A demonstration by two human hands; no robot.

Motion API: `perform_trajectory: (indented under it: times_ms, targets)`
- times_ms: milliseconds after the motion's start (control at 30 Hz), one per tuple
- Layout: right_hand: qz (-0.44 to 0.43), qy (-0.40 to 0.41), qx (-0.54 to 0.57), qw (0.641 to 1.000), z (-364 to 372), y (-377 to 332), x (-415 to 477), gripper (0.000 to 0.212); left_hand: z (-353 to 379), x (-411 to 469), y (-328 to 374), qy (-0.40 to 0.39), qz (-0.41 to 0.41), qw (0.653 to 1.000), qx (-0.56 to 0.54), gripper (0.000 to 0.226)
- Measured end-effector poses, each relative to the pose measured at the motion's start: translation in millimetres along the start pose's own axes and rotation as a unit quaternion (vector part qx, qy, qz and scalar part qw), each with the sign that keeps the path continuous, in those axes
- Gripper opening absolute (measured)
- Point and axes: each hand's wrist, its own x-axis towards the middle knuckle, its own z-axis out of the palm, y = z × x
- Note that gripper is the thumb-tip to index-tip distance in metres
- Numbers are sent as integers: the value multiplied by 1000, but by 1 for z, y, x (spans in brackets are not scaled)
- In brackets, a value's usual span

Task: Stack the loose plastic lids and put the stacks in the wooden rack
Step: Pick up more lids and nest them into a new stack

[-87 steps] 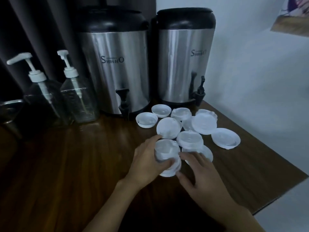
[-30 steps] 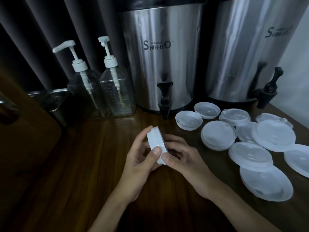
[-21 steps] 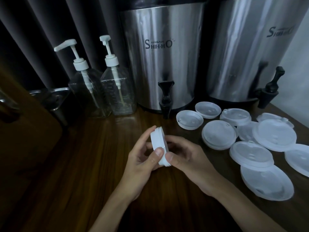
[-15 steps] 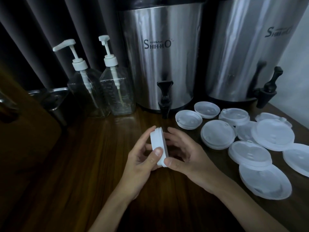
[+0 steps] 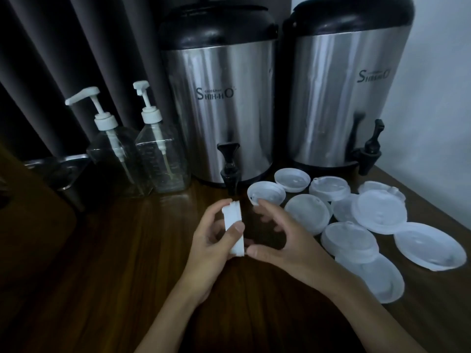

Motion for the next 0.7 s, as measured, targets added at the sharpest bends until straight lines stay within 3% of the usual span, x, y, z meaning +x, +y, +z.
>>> perform_trajectory:
  times_ms: [67, 100, 167, 233, 400, 567, 633, 700]
  targets:
    - [10, 96, -179, 979, -15, 5, 2, 90, 2, 4, -7, 23, -3, 999, -22, 51]
    - [17, 133, -288, 948, -23, 7, 3, 91, 3, 5, -10, 30, -8, 999, -33, 52]
    - [71, 148, -418, 894, -32, 11, 3, 99, 3, 8, -13, 36, -9, 998, -43, 50]
    - [109, 133, -465, 869, -35, 15, 3, 105, 2, 10, -16, 36, -5, 999, -36, 48]
    - [107, 149, -493, 850, -30, 16, 8, 96, 0, 12, -20, 26, 0, 999, -22, 57]
    - [87, 195, -451, 867, -30, 8, 8, 85, 1, 12, -20, 24, 3, 1000, -20, 55]
    - [65, 212, -400, 889, -30, 5, 8, 84, 0, 11, -19, 24, 0, 999, -28, 59]
    - [38, 233, -271, 933, -27, 2, 7, 82, 0, 10, -18, 22, -3, 999, -38, 59]
